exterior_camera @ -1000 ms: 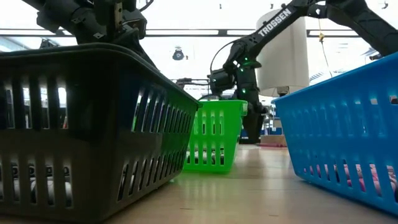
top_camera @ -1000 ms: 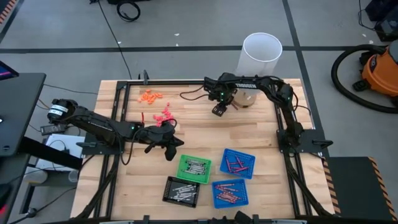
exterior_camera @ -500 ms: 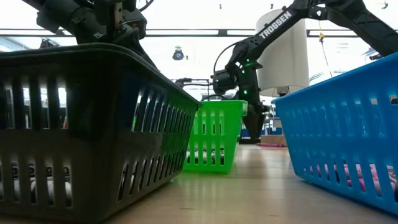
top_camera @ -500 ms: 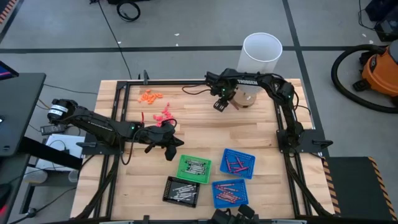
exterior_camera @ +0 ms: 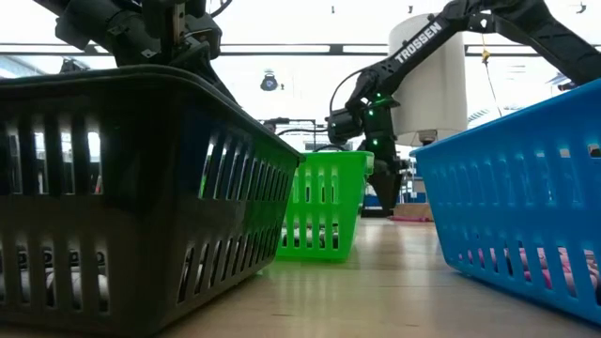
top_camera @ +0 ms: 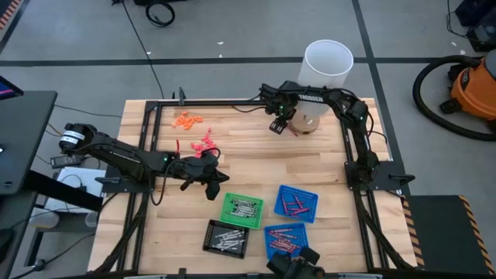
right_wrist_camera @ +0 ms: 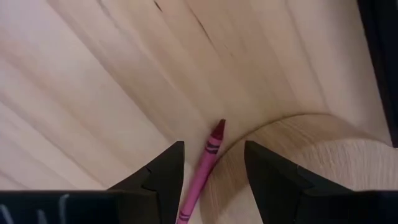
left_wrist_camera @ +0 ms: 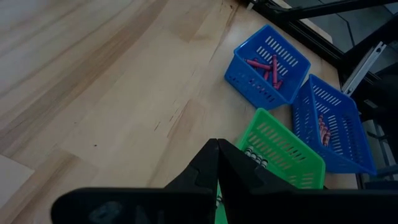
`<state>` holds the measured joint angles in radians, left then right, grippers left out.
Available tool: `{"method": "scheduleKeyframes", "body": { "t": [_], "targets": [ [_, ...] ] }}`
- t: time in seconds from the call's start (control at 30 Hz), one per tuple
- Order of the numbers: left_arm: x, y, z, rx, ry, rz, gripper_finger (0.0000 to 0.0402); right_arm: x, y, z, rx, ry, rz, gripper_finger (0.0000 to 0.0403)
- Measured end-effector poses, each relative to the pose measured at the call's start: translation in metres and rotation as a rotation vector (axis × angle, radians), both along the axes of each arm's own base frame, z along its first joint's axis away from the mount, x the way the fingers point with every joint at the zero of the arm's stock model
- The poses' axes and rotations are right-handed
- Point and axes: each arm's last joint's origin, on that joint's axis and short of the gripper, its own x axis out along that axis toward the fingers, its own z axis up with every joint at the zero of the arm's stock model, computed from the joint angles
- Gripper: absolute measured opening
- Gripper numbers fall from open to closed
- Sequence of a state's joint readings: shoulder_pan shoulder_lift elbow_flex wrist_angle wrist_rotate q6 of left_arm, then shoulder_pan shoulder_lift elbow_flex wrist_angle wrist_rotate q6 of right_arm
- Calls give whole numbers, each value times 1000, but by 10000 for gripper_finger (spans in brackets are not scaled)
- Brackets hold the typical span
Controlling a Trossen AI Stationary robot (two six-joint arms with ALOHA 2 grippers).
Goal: Sort crayons
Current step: Put the violet crayon into the top blue bin
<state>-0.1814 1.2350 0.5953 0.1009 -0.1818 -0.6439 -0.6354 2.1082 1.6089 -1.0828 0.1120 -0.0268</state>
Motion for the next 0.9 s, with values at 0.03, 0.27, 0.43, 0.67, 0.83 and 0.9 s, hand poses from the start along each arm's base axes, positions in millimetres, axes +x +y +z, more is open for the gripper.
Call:
{"method": "scheduleKeyframes", "body": {
  "t": [0.03,0.27,0.43,0.67,0.83,0.9],
  "targets": [
    [0,0,0,0,0,0,15,-1,-2,0,1,-2,0,176],
    [0,0,0,0,0,0,15,-6,-1,-10,56,-24,11,176],
    [0,0,0,0,0,0,15,-11,4,-21,90,-26,12,176],
    [0,0,0,0,0,1,15,-7,13,-23,107,-21,60,176],
    [0,0,0,-13,0,8,15,-2,20,-24,117,-21,91,165],
    [0,0,0,-16,-1,10,15,-1,23,-24,130,-25,97,157]
  ]
}}
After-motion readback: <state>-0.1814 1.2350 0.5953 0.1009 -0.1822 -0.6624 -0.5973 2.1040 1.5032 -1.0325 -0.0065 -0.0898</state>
